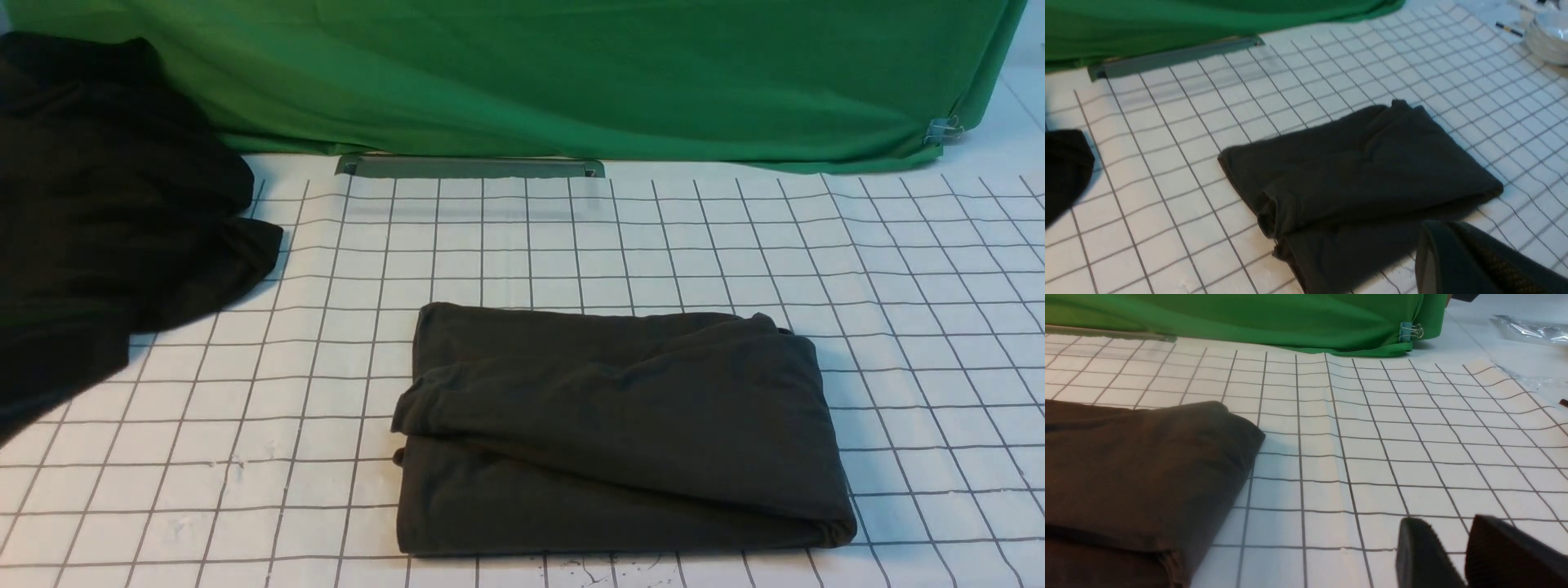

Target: Fold a long-sleeved shirt over a white checkered tablecloth.

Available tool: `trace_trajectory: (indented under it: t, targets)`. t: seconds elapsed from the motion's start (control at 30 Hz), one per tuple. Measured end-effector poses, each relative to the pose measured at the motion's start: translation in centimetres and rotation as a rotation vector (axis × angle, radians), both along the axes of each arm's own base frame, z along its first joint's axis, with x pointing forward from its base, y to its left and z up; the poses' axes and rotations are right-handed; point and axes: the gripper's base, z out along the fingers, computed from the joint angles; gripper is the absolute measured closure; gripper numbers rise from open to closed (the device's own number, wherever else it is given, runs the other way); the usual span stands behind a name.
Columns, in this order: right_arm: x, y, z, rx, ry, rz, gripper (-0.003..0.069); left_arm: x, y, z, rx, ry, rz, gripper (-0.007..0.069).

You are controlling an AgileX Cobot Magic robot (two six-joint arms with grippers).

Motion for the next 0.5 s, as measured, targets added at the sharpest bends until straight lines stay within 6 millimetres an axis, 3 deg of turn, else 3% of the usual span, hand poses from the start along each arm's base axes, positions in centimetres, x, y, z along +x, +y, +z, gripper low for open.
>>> trace_trajectory:
  t: [0.13, 0.27, 0.5]
  targets:
    - [0.0, 0.0, 0.0, 0.000, 0.000, 0.000, 0.0479, -0.5, 0.7, -2.7, -0.093, -0.169, 0.073, 0.0627]
    - [0.0, 0.0, 0.0, 0.000, 0.000, 0.000, 0.0472, -0.2, 1.3, -3.5, -0.168, -0.330, 0.143, 0.0627]
    - [0.0, 0.0, 0.0, 0.000, 0.000, 0.000, 0.0456, 0.4, 1.5, -5.1, -0.176, -0.381, 0.182, 0.0627]
